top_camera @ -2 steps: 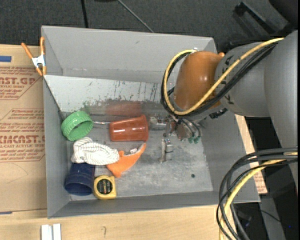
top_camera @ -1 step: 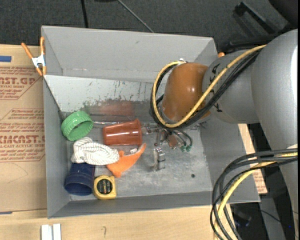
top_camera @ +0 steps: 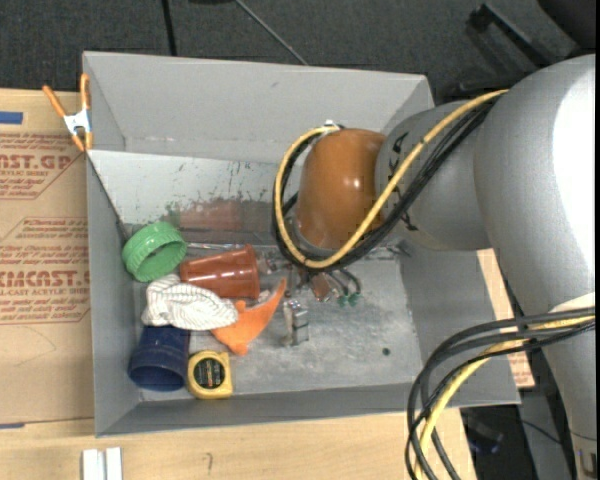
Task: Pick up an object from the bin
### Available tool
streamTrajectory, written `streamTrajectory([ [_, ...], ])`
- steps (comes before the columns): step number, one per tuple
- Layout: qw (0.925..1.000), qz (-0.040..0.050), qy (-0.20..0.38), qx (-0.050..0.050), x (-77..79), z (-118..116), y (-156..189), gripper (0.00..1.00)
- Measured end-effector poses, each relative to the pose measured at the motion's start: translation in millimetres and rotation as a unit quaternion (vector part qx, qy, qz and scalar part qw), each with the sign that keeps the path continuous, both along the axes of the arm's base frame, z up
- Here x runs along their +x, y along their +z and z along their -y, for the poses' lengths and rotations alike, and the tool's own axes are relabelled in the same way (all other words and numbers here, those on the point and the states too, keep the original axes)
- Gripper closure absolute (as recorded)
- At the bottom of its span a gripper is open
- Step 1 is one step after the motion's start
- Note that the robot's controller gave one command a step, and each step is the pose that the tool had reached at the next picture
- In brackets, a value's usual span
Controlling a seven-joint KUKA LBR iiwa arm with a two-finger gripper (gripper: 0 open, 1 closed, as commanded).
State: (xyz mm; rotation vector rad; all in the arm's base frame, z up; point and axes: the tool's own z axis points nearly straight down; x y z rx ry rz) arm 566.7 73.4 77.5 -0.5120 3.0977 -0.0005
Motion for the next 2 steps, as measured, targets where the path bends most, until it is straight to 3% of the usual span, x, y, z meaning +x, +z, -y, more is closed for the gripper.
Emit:
streamTrajectory([
  [1, 0.9919, 0.0006, 0.127, 0.001, -1.9, -55.4, -7.5, 1.00],
  [2, 0.9919, 0.0006, 0.127, 0.001, -1.9, -55.4, -7.5, 1.00],
])
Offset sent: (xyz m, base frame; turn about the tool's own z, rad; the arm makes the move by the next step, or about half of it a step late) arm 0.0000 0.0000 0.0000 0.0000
